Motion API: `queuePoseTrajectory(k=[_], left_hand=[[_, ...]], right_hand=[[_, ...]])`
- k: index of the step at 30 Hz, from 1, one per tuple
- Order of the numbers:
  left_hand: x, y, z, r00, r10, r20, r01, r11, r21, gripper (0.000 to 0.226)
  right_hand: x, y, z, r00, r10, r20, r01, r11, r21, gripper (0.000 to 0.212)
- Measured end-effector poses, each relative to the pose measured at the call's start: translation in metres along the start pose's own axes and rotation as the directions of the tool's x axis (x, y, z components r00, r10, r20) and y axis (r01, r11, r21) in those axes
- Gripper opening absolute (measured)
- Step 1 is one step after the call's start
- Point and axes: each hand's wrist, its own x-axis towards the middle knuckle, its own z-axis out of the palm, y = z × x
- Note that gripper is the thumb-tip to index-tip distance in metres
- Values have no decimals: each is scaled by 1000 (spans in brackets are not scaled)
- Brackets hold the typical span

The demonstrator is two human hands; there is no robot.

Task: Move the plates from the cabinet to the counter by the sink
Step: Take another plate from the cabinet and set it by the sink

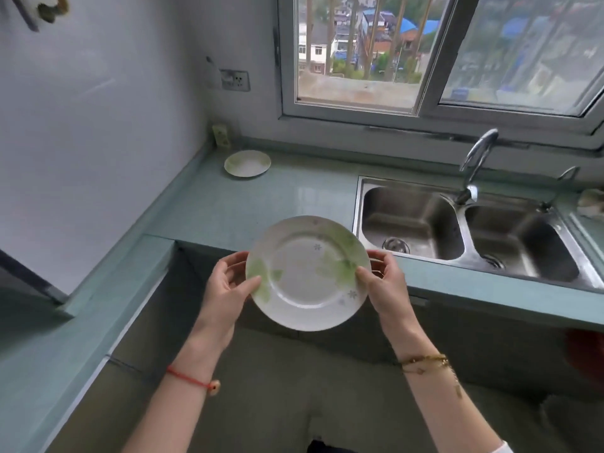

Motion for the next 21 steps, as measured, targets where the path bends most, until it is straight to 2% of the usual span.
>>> queuePoseTrajectory(k=[9,14,21], left_hand=[[167,22,40,999,6,-50,-2,997,72,41],[272,30,45,1000,-25,-7,26,993,114,51],[425,40,56,994,-64,84,45,977,209,65]], right_hand=[[177,-20,42,1000,12,-21,-13,996,-84,27],[273,-24,81,998,33,-54,-39,993,-112,25],[401,-22,137,982,79,-170,-104,984,-146,28]])
